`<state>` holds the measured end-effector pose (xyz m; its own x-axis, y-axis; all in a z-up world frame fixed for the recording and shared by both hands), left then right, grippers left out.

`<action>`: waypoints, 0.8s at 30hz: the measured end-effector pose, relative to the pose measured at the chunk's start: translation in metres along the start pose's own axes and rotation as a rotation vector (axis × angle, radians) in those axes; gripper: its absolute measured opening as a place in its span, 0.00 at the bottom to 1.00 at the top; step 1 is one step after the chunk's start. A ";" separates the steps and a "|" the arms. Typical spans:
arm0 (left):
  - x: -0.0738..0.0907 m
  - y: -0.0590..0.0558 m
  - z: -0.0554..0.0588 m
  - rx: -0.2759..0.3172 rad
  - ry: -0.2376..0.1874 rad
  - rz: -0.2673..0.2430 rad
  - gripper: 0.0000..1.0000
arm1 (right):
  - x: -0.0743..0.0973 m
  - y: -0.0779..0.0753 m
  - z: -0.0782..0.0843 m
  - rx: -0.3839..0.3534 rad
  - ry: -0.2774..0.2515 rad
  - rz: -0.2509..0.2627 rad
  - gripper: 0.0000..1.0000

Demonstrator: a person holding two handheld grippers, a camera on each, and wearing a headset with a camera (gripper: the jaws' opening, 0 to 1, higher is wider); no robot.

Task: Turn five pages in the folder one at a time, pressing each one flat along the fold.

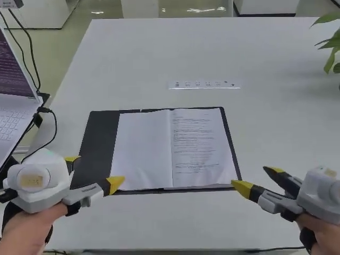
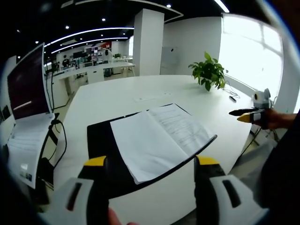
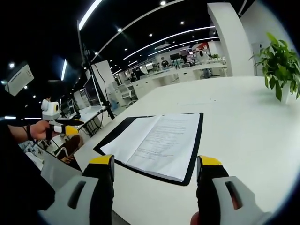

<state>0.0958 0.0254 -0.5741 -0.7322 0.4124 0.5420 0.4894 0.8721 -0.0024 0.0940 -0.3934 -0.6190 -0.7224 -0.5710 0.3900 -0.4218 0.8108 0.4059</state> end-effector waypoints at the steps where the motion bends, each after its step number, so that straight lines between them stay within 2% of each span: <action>1: 0.001 -0.002 0.000 0.000 0.000 0.001 0.74 | 0.001 0.000 0.000 0.000 0.000 0.003 0.71; 4: 0.000 -0.007 0.000 -0.009 0.006 0.012 0.74 | 0.003 0.001 0.000 -0.002 -0.010 0.010 0.72; 5: -0.001 -0.003 0.003 -0.013 0.014 0.017 0.74 | 0.004 0.002 0.000 -0.004 -0.014 0.008 0.72; 7: -0.003 -0.005 0.002 -0.016 0.025 0.025 0.74 | 0.005 0.004 0.000 -0.004 -0.015 0.006 0.72; 11: -0.010 -0.007 -0.001 -0.018 0.026 0.039 0.74 | 0.003 0.006 0.006 -0.012 0.008 -0.005 0.73; 19: -0.028 -0.020 -0.012 -0.060 0.025 0.102 0.73 | 0.002 0.010 0.007 0.000 0.029 -0.012 0.72; 24: -0.047 -0.025 -0.020 -0.115 0.045 0.160 0.73 | 0.001 0.009 0.005 0.008 0.028 -0.013 0.72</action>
<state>0.1273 -0.0207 -0.5822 -0.6199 0.5293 0.5793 0.6511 0.7590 0.0031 0.0867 -0.3860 -0.6191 -0.7010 -0.5850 0.4080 -0.4357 0.8041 0.4044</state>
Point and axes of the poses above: the centre of the closed fingertips' face, and the gripper's own axes: x roughly backward along the fingers, y roughly to its left, z roughly out of its underside, the point moved 10 cm from there along x, roughly backward along the fingers, and after that the axes turned 6 degrees about -x, right-handed, at the moved point
